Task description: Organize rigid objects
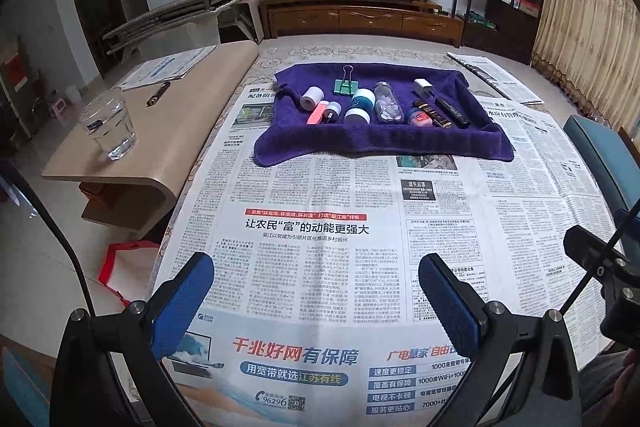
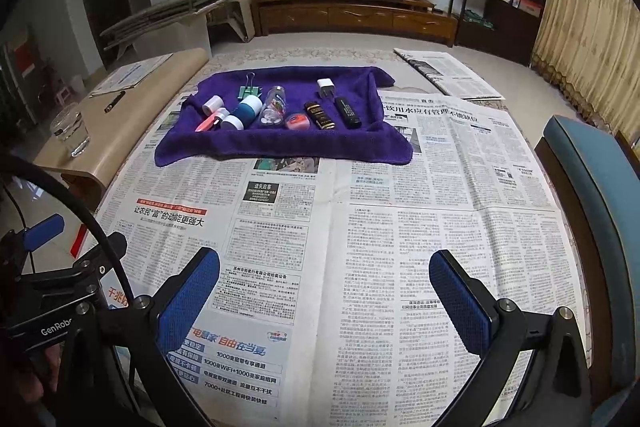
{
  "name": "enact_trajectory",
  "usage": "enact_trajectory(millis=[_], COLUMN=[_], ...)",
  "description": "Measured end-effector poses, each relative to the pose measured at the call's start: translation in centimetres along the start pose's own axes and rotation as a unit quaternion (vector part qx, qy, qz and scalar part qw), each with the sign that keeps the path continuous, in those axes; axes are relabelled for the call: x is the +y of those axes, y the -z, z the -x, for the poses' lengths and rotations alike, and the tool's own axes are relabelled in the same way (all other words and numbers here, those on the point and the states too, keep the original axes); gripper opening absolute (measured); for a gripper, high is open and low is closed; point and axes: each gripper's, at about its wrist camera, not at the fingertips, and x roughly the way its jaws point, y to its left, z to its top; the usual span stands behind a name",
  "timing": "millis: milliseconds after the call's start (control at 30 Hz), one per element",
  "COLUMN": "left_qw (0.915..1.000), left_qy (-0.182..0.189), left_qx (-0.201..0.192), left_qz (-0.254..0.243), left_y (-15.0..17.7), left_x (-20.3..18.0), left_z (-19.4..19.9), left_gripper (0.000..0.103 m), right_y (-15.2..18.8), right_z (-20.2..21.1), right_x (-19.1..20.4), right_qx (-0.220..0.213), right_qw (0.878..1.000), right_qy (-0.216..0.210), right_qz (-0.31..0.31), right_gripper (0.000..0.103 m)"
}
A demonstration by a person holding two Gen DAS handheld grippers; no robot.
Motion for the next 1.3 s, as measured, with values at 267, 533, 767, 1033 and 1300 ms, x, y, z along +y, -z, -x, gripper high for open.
enact_trajectory(millis=[267,533,767,1033,1300], left_qw=[1.0000,1.0000,1.0000,1.0000,1.0000], left_qy=[-0.001,-0.001,-0.002,0.001,0.001], left_qx=[0.002,0.002,0.002,0.004,0.004], left_qz=[-0.002,-0.002,-0.002,-0.001,-0.002], left_y=[0.1,0.2,0.3,0.3,0.3], left_x=[0.0,-0.1,-0.1,-0.1,-0.2], left_z=[-0.2,-0.2,-0.3,-0.3,-0.3], left_gripper=[0.103,0.103,0.103,0.103,0.103], right_y=[0.0,0.1,0.3,0.3,0.4], right_z=[0.3,0.5,0.5,0.6,0.8], right_x=[-0.2,-0.6,-1.0,-1.1,-1.4], right_qx=[-0.003,0.000,0.002,0.000,-0.001], right_qw=[1.000,1.000,1.000,1.000,1.000], right_qy=[0.000,0.004,0.005,0.004,0.004], right_qz=[-0.003,-0.003,-0.004,-0.004,-0.006], right_gripper=[0.103,0.103,0.103,0.103,0.103])
